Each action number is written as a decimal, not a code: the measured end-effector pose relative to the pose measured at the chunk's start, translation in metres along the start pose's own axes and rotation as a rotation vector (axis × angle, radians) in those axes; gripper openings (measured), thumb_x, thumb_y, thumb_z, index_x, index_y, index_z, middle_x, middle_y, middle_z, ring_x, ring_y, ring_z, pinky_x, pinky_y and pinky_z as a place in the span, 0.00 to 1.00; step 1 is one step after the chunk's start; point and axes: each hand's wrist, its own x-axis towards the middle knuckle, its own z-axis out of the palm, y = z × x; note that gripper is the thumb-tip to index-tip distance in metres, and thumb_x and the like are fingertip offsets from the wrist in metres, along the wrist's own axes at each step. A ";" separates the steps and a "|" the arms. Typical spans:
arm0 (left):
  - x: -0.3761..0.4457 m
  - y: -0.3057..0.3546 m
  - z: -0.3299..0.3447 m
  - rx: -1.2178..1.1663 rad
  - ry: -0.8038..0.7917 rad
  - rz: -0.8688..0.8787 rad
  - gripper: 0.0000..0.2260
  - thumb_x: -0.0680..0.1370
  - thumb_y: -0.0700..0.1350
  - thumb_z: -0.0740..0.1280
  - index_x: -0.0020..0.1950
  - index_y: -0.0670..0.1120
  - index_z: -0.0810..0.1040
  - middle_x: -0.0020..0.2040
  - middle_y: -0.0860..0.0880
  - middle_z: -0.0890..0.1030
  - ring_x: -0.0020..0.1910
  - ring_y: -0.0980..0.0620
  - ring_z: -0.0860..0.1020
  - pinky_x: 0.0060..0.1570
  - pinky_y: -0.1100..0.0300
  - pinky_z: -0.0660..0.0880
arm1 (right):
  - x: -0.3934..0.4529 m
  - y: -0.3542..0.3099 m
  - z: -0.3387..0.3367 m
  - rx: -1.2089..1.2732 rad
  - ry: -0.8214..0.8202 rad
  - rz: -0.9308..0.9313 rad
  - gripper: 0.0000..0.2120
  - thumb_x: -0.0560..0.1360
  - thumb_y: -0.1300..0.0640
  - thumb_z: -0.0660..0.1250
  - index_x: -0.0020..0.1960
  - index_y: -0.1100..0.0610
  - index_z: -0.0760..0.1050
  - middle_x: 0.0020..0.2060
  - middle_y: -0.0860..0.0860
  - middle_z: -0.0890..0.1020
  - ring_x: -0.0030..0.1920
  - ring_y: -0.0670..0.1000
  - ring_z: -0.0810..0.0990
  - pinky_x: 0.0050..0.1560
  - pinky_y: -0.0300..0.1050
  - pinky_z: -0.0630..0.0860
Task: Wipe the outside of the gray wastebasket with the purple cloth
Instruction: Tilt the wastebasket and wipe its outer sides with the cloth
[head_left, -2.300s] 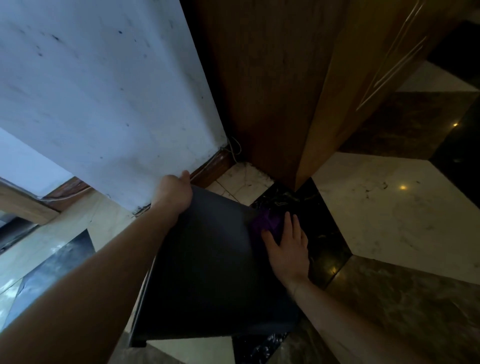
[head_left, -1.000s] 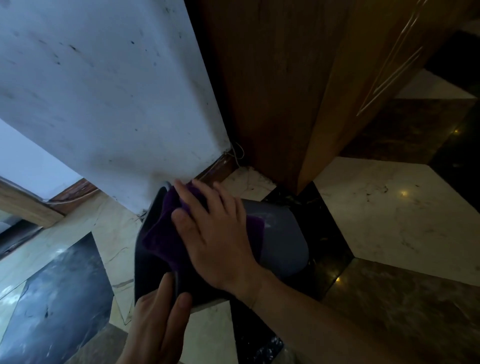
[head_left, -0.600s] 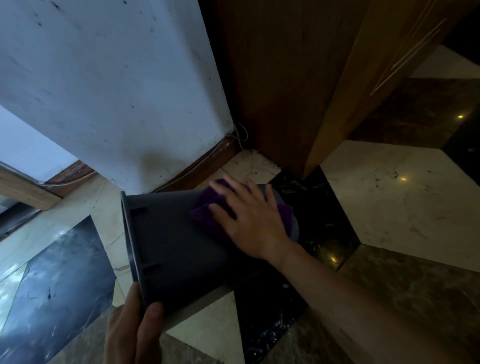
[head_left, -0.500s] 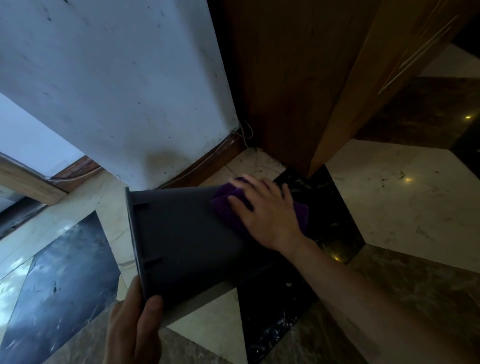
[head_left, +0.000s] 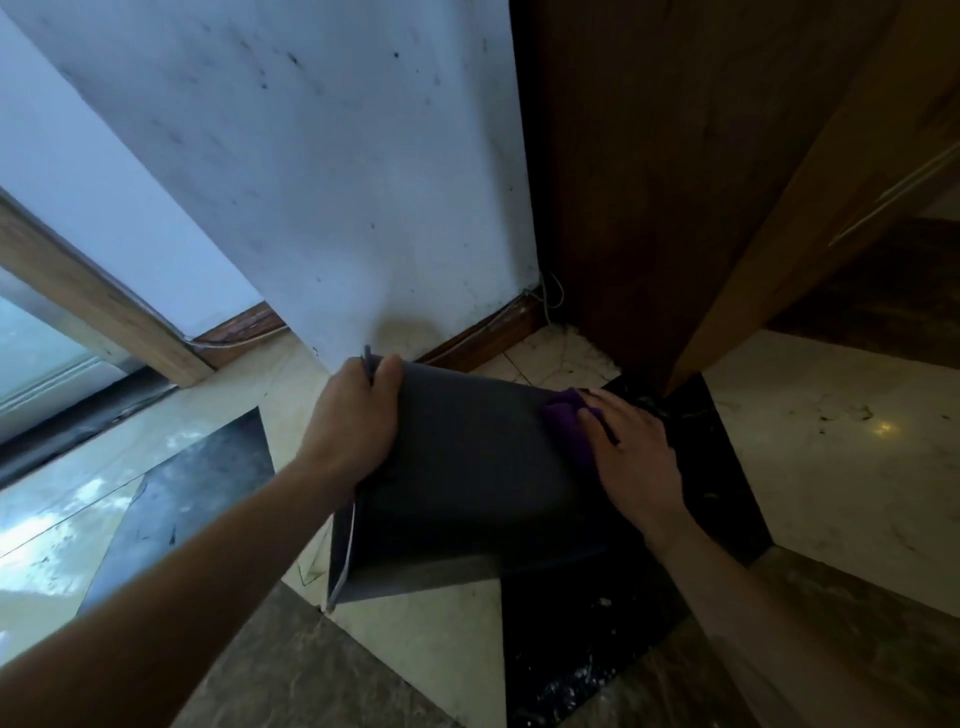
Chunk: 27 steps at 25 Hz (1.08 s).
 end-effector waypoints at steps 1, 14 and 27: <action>-0.006 -0.001 0.003 0.017 0.014 0.037 0.14 0.81 0.52 0.56 0.46 0.43 0.74 0.39 0.48 0.76 0.36 0.55 0.73 0.31 0.60 0.63 | 0.002 0.005 -0.003 0.109 0.019 0.073 0.19 0.82 0.41 0.54 0.68 0.44 0.73 0.69 0.44 0.74 0.70 0.52 0.69 0.68 0.52 0.63; -0.066 0.007 0.008 -0.274 0.013 0.120 0.17 0.84 0.53 0.49 0.46 0.53 0.76 0.44 0.52 0.81 0.43 0.60 0.78 0.40 0.60 0.70 | -0.062 -0.146 0.013 0.200 -0.124 -0.520 0.23 0.83 0.40 0.47 0.76 0.43 0.60 0.76 0.45 0.65 0.78 0.48 0.52 0.76 0.50 0.40; -0.064 -0.028 -0.013 -0.090 0.055 0.093 0.20 0.84 0.53 0.47 0.48 0.45 0.75 0.42 0.44 0.79 0.41 0.46 0.77 0.40 0.50 0.74 | -0.030 -0.010 -0.003 0.010 0.010 0.096 0.25 0.75 0.30 0.52 0.67 0.41 0.65 0.67 0.48 0.73 0.68 0.54 0.70 0.62 0.56 0.67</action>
